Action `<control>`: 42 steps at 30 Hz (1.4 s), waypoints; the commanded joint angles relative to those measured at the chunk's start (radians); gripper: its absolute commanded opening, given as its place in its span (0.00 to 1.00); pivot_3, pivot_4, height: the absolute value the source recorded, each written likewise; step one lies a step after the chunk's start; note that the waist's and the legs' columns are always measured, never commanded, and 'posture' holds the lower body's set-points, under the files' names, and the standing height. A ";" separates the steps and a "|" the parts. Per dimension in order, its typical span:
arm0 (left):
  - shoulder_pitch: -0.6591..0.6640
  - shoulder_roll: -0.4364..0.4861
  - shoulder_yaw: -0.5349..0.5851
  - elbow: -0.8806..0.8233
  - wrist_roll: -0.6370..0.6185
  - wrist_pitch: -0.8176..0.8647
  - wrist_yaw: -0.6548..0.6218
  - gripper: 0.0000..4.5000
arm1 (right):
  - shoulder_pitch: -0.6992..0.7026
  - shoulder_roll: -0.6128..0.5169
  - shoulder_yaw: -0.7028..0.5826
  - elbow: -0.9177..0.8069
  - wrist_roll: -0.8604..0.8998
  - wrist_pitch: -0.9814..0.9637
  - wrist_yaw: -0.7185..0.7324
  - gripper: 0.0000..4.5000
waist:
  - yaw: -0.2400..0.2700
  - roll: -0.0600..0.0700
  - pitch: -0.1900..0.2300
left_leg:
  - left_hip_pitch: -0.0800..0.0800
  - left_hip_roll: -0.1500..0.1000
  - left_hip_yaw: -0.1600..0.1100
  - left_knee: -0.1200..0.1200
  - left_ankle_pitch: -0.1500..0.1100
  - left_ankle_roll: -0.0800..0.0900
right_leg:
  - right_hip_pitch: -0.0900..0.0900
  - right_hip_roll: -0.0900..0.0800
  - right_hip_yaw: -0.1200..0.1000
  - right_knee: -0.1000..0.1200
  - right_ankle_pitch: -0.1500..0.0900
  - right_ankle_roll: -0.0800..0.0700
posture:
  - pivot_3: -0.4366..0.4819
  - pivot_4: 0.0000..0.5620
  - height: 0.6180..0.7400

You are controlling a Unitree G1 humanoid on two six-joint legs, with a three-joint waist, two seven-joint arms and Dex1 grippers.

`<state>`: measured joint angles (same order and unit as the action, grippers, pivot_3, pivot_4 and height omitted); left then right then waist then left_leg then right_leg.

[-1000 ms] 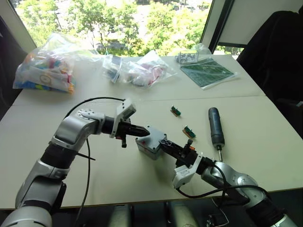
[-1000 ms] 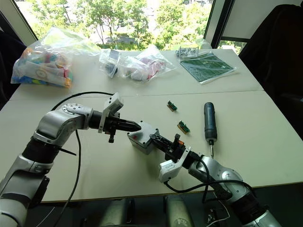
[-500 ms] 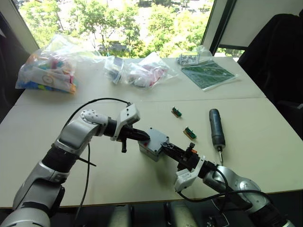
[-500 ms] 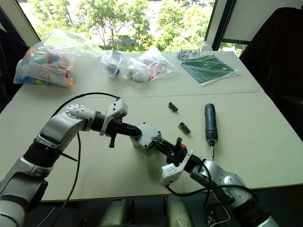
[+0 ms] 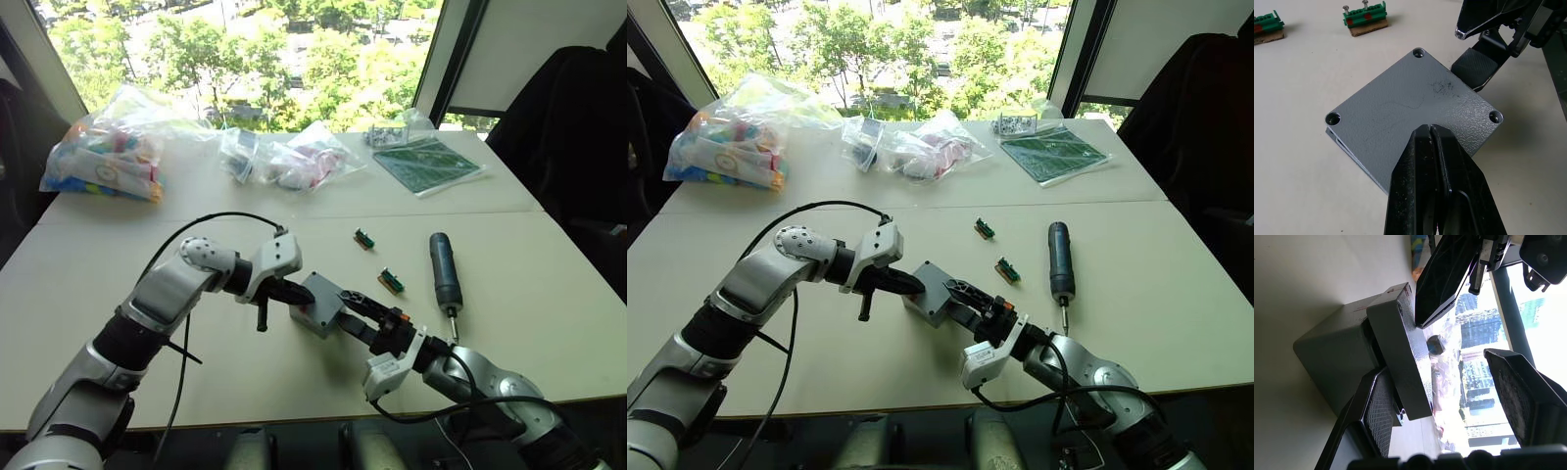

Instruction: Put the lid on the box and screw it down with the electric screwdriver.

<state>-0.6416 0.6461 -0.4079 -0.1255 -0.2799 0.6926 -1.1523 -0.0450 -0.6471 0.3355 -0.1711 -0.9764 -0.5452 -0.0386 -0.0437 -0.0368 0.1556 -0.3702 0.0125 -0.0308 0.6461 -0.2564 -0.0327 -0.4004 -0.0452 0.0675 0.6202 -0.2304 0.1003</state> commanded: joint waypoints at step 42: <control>0.056 -0.030 0.017 0.030 0.002 0.118 0.073 0.00 | -0.003 -0.097 -0.067 0.012 0.143 -0.116 0.081 0.69 | 0.000 0.002 0.000 | -0.003 0.000 -0.002 -0.001 -0.001 0.000 | 0.001 -0.003 0.000 -0.008 0.000 0.000 | 0.48 0.27 1.00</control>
<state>-0.6195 0.6109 -0.3669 -0.1272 -0.2824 0.7406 -1.0938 -0.0497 -0.7333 0.2950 -0.1260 -0.8516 -0.6466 0.0498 -0.0434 -0.0347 0.1558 -0.3736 0.0122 -0.0328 0.6455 -0.2569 -0.0327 -0.4004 -0.0479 0.0677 0.6125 -0.2305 0.1004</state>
